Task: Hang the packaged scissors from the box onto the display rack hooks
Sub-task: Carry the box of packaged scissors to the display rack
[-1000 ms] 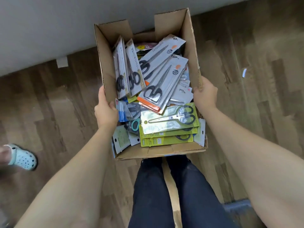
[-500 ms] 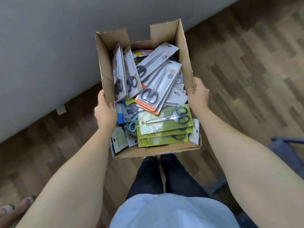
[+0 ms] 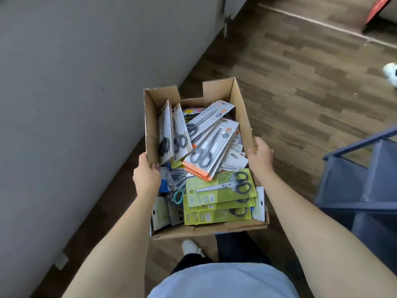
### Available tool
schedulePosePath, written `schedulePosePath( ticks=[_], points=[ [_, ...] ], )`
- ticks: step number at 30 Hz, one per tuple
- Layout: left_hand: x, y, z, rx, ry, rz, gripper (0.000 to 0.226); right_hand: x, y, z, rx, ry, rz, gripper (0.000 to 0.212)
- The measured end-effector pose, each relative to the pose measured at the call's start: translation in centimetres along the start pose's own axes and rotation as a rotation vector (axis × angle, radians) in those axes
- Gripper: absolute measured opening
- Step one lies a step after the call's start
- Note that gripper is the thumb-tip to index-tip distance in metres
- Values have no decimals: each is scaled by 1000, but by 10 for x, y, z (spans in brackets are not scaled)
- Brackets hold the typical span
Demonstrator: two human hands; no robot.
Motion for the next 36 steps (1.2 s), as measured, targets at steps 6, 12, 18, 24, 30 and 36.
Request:
schedulePosePath(
  ticks=[6, 12, 18, 24, 30, 36],
  points=[
    [-126, -31, -82, 95, -48, -139, 39, -30, -94, 65, -95, -18, -151, 43],
    [-251, -48, -154, 222, -42, -264, 42, -39, -160, 150, -235, -17, -220, 35],
    [-362, -58, -199, 299, -57, -434, 44, -42, -206, 204, -358, -59, -278, 33],
    [-439, -81, -250, 361, -85, -536, 47, -50, -250, 233, -451, -98, -383, 26],
    [-522, -124, -322, 452, -190, -641, 41, -53, -315, 238, -487, -94, -546, 31],
    [-616, -146, -380, 547, -282, -782, 39, -59, -372, 252, -575, -177, -666, 38]
  ],
)
Point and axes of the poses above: each hand's wrist, its own y-axis away from the middle knuckle, its own z-axis out of the back of the hand, x = y × z, the point moved 7 cm from there along -y, towards the middle knuckle, and after that the axes turned 4 degrees about -x, right-handed, at the moved point
